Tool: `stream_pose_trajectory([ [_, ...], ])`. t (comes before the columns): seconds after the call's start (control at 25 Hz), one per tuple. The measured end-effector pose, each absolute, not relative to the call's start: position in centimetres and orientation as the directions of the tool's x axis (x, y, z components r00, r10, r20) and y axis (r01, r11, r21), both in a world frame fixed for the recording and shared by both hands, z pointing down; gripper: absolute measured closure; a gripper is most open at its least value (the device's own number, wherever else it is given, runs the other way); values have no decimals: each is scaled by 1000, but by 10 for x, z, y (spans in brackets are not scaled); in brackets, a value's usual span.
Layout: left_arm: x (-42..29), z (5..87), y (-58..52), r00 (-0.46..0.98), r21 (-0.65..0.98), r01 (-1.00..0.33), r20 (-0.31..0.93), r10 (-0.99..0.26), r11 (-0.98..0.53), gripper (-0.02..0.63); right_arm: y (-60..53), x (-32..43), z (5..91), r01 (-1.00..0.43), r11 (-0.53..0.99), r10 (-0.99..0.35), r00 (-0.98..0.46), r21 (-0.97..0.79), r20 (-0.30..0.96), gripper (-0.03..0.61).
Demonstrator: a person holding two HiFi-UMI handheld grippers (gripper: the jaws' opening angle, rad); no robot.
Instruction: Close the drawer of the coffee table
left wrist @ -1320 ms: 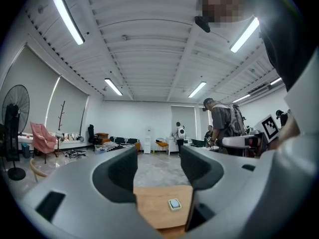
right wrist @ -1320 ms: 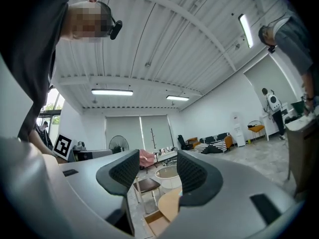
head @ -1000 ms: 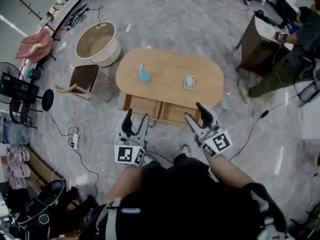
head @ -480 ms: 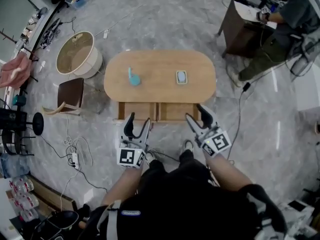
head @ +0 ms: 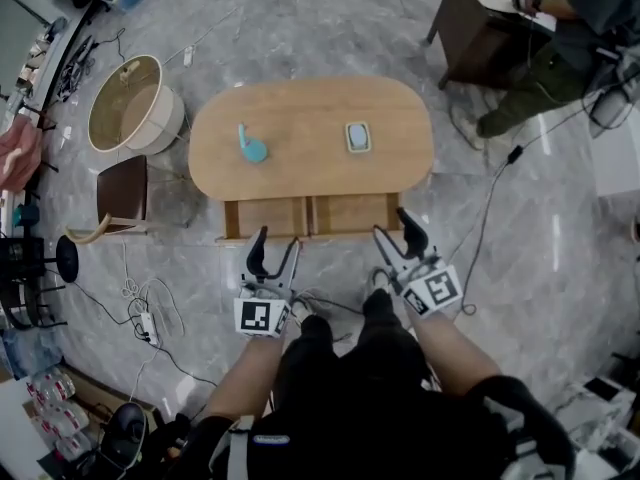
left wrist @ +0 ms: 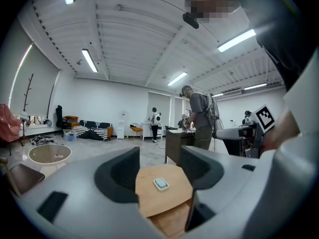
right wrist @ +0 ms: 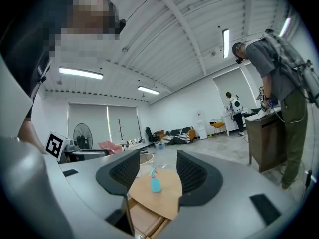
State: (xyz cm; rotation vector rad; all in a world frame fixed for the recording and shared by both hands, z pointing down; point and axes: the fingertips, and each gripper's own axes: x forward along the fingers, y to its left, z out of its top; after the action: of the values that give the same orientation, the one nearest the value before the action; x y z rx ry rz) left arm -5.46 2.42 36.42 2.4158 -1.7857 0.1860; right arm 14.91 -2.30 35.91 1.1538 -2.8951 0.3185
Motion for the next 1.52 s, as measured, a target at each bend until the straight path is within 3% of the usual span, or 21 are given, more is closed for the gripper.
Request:
stream_pose_trajectory([
  [0.52,-15,496,3,321,56,-947,228,-919,-317,359,-13,155,490,-683,712,-672,-730,-165,124,368],
  [1.52,72,791,57,469,76,-869,440,-766,-489,359,38,198,794,-648,755,-533,-698,-105,479,368],
])
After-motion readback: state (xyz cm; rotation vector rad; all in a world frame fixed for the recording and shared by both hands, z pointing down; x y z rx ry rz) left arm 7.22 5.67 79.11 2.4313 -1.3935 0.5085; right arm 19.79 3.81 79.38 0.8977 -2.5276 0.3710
